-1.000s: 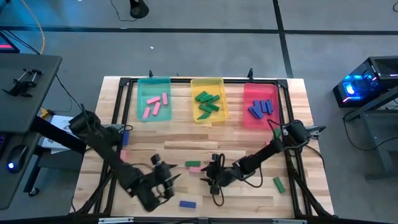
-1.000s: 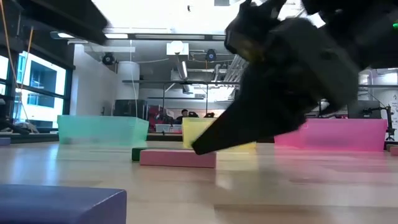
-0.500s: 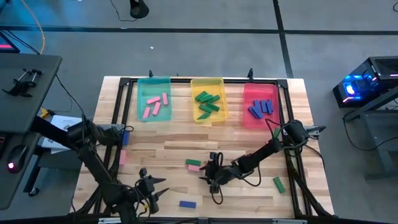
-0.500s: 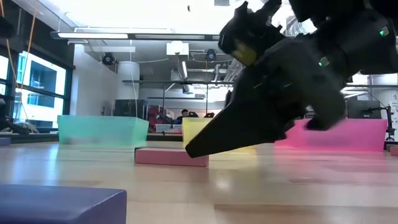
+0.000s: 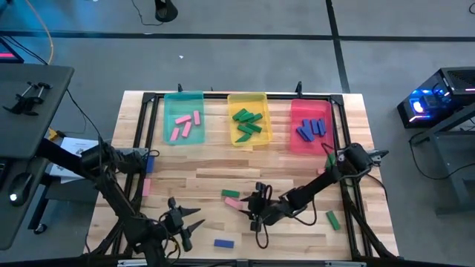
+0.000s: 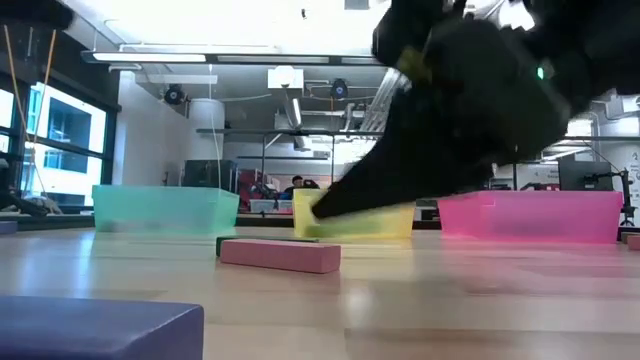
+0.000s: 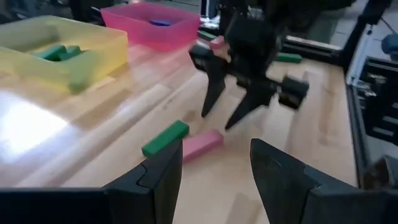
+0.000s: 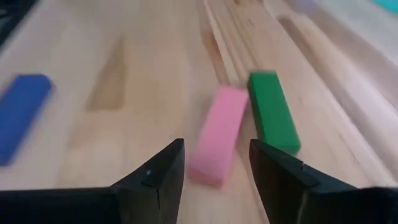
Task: Sort blocks
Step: Put the pink wooden block into the blue bin
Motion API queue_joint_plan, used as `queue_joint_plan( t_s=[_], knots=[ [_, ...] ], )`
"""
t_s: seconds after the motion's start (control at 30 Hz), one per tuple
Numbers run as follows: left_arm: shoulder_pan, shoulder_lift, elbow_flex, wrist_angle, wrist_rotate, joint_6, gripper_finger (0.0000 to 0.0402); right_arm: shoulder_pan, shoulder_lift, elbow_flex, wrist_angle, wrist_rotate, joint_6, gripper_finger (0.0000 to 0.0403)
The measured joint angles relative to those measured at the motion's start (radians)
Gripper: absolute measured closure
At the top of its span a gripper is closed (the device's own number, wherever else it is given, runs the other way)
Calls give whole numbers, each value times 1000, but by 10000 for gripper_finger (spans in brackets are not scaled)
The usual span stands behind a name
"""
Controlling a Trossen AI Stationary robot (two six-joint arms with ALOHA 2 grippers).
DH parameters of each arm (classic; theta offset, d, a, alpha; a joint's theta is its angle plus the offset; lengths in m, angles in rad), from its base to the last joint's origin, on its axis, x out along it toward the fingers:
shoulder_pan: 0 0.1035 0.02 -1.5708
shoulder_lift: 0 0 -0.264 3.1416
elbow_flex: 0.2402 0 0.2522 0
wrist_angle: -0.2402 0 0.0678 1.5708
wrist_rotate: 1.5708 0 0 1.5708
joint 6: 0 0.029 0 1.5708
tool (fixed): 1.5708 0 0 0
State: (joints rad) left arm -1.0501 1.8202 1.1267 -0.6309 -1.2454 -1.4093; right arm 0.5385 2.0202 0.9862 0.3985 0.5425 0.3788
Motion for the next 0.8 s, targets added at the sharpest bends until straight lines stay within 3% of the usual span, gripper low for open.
queue_joint_plan(
  t_s=[0.23, 0.6, 0.8],
  knots=[
    [68, 0, 0, 1, 1, 61, 227, 4, 67, 0, 48, 75, 49, 236],
    [128, 0, 0, 22, 33, 86, 227, 6, 121, 4, 163, 49, 39, 236],
    [125, 0, 1, 60, 37, 100, 227, 28, 103, 10, 243, 33, -74, 236]
  ],
)
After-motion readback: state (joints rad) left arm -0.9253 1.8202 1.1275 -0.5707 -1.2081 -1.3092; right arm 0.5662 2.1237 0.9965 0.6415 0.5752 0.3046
